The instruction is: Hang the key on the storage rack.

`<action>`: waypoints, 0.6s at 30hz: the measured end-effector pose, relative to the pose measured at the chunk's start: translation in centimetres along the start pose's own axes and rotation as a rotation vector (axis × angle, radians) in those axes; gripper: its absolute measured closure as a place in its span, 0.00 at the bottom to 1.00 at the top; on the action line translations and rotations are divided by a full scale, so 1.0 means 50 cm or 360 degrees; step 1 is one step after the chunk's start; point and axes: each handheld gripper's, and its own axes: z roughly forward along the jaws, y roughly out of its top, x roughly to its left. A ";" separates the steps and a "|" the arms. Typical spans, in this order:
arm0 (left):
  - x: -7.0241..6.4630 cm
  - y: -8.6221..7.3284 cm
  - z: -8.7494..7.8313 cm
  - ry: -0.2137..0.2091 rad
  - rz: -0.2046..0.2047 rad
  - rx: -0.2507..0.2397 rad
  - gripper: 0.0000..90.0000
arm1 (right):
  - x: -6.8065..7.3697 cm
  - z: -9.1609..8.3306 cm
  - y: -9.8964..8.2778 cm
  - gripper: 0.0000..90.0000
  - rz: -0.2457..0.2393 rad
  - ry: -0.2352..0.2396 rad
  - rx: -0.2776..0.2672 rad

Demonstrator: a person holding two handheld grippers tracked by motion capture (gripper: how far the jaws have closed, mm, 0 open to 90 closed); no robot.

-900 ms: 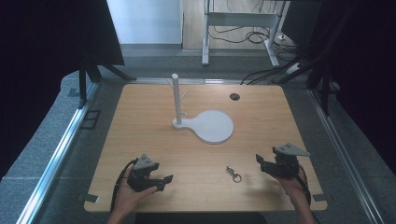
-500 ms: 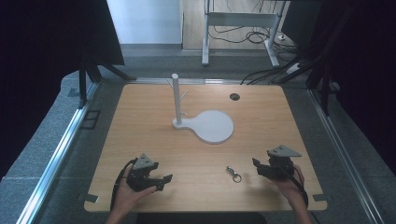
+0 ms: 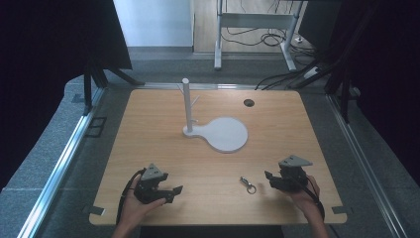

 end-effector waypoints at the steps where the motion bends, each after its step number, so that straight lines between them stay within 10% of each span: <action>1: -0.002 0.001 0.002 -0.0003 0.0002 0.0005 0.27 | 0.001 0.001 0.000 0.40 -0.0004 0.0000 0.0003; 18: 0.002 0.002 -0.003 0.0009 -0.0014 -0.0006 0.27 | -0.003 -0.015 0.006 0.43 0.0072 0.0044 -0.0040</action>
